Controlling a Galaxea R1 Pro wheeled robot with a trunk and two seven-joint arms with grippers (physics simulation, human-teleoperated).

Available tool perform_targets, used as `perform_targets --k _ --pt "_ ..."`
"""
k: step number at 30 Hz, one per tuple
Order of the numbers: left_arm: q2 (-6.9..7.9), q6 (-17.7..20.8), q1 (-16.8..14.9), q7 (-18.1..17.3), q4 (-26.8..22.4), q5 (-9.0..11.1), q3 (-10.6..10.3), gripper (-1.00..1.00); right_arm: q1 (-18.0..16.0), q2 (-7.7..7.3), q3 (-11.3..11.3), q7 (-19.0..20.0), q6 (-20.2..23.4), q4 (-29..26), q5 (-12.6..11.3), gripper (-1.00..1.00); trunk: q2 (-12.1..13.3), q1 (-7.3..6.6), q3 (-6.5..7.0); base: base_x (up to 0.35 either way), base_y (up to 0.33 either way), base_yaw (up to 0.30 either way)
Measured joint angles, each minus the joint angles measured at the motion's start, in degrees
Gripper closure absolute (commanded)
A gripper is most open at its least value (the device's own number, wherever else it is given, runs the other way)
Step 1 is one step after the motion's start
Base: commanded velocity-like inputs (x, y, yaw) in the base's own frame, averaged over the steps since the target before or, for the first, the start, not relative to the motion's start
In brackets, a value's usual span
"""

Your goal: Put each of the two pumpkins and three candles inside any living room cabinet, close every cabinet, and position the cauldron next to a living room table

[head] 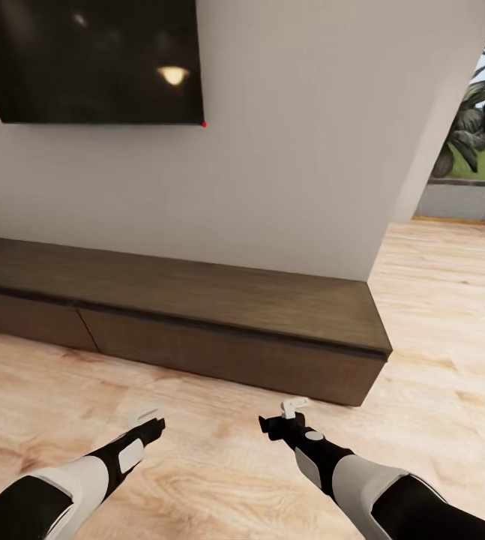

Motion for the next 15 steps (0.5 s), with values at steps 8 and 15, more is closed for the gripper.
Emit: perform_targets --k 8,15 --pt "-0.01 4.9 0.0 0.0 0.0 1.0 0.0 -1.0 0.1 0.0 -0.1 0.4 3.2 -0.1 0.0 -1.0 0.1 -0.2 2.2 0.0 0.0 0.238" --pt "-0.04 6.7 0.0 0.0 0.0 1.1 0.0 -1.0 0.1 0.22 0.0 0.4 5.3 -0.1 0.0 -1.0 0.2 -0.39 3.81 0.0 0.0 0.286"
